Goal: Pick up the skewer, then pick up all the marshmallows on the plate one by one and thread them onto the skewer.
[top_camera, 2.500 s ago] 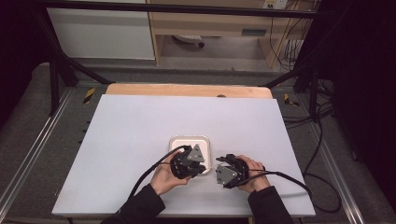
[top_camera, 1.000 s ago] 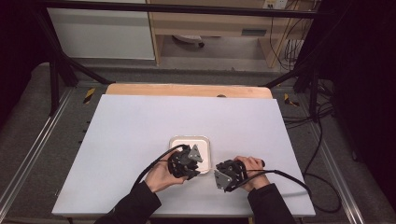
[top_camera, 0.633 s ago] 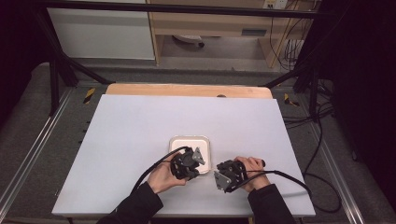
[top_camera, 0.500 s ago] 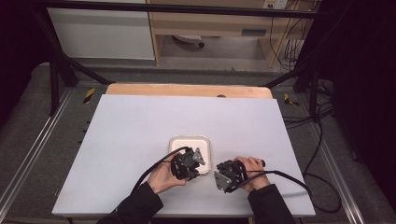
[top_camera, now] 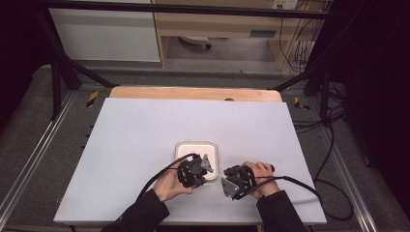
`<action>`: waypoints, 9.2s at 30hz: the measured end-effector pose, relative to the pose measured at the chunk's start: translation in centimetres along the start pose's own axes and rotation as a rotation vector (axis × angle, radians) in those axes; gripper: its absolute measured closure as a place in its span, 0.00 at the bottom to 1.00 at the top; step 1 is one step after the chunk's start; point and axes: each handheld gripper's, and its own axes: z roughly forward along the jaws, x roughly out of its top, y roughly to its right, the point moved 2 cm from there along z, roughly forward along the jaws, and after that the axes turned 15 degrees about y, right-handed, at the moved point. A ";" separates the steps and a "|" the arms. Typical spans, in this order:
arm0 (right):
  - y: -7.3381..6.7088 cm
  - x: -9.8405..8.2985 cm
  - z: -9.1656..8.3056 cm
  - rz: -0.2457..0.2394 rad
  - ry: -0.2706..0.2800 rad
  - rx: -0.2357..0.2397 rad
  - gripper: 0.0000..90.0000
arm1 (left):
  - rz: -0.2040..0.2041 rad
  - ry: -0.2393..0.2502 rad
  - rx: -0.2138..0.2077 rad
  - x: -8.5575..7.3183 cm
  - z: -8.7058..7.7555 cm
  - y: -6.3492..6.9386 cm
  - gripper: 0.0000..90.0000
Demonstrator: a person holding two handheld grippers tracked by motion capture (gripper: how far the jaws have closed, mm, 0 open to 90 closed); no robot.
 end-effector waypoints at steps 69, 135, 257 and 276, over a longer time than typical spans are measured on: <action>4.2 -2.4 1.1 1.320 0.291 -0.290 0.01 | -0.326 0.409 0.269 -12.7 -9.0 -1.6 0.98; 5.7 0.3 4.4 1.321 0.418 -0.137 0.81 | -0.318 0.449 0.264 -12.2 -8.3 -0.7 0.98; 6.8 3.6 5.1 1.538 0.870 -0.005 0.87 | -0.279 0.540 0.323 -11.9 -7.6 0.4 0.99; 6.2 3.9 5.7 1.528 0.862 0.004 0.86 | -0.281 0.547 0.318 -11.5 -7.4 0.5 0.99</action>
